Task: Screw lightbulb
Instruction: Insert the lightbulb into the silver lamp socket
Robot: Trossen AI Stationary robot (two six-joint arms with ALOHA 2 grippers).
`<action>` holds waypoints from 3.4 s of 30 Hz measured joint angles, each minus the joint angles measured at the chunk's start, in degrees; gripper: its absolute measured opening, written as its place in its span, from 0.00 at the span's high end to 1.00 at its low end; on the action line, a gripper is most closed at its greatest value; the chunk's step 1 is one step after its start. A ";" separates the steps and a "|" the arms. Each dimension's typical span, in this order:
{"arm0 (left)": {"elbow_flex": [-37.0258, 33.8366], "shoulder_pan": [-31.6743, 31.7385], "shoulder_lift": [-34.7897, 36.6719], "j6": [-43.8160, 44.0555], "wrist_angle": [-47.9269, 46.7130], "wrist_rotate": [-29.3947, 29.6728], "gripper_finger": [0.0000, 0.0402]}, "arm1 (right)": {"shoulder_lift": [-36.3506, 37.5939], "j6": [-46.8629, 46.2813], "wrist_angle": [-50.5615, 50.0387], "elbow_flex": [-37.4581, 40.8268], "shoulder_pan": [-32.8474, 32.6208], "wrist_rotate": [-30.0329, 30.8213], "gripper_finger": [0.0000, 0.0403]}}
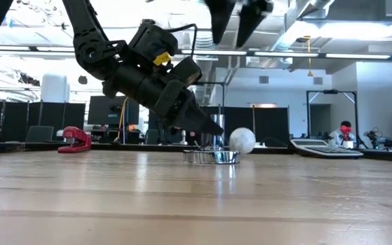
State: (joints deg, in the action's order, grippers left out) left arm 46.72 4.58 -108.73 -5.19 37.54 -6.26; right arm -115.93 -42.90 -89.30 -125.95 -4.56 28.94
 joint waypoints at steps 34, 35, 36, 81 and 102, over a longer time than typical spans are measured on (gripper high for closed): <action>0.00 1.40 2.69 4.48 -0.03 3.81 0.36 | 29.74 3.30 76.98 75.69 17.71 -12.17 0.20; 0.00 1.75 3.45 5.33 0.04 3.82 0.36 | 28.18 4.22 77.78 76.21 18.33 -12.21 0.20; 0.00 2.08 4.30 6.20 0.03 3.83 0.36 | 26.38 5.36 79.08 76.61 18.76 -12.23 0.20; 0.02 13.38 14.95 14.98 -16.38 20.34 0.41 | 10.81 24.49 98.34 77.92 18.43 -10.83 0.72; -0.07 11.82 14.88 12.09 7.03 -6.34 0.36 | 29.00 45.93 145.28 102.03 4.22 3.97 0.72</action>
State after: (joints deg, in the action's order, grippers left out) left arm 46.65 16.40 -93.84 6.90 44.57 -12.60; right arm -86.93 3.04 55.98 -23.92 -0.34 32.91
